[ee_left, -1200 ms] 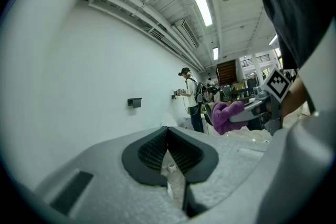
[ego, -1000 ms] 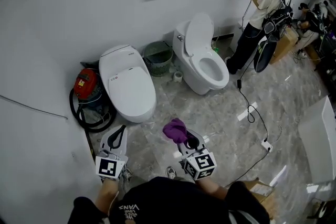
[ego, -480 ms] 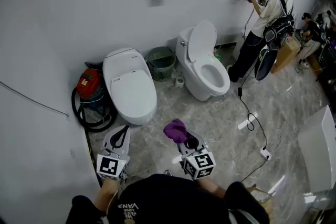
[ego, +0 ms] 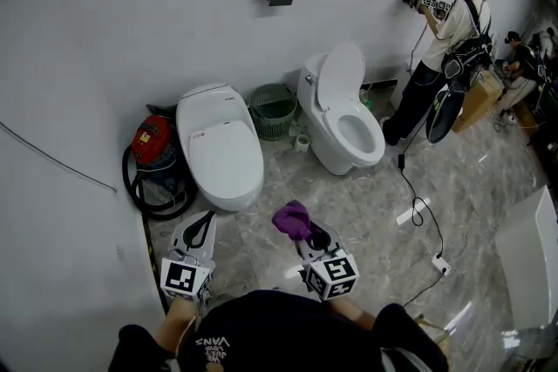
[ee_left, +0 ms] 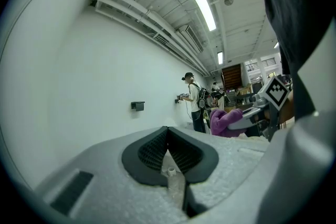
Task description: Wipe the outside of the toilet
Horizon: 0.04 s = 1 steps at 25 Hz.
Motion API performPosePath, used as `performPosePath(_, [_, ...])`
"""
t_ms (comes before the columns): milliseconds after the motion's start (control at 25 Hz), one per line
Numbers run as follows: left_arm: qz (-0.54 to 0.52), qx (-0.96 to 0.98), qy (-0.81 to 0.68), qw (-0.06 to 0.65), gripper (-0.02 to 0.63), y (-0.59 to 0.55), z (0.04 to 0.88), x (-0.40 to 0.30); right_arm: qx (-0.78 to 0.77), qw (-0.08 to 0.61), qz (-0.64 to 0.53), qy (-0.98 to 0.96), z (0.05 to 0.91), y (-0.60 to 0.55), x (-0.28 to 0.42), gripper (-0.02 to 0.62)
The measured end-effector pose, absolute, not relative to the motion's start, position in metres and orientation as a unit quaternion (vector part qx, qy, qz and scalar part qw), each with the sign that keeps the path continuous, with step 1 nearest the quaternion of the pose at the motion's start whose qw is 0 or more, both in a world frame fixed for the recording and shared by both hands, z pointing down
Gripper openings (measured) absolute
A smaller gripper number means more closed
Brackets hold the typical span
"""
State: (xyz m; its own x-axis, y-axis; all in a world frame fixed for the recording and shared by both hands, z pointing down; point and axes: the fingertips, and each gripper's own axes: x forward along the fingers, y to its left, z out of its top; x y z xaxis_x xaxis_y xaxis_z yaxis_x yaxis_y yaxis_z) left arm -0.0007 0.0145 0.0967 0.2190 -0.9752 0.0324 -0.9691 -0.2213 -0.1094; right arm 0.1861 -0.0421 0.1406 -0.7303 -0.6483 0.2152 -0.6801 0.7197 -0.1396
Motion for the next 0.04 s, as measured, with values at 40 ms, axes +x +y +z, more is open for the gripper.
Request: performPosePath(40, [-0.048,-0.780,0.624,0.032,0.000,0.0155,0.0968,-0.0014,0.358,0.075,0.104,-0.925,0.1401,-0.0417,0.1851,0.098])
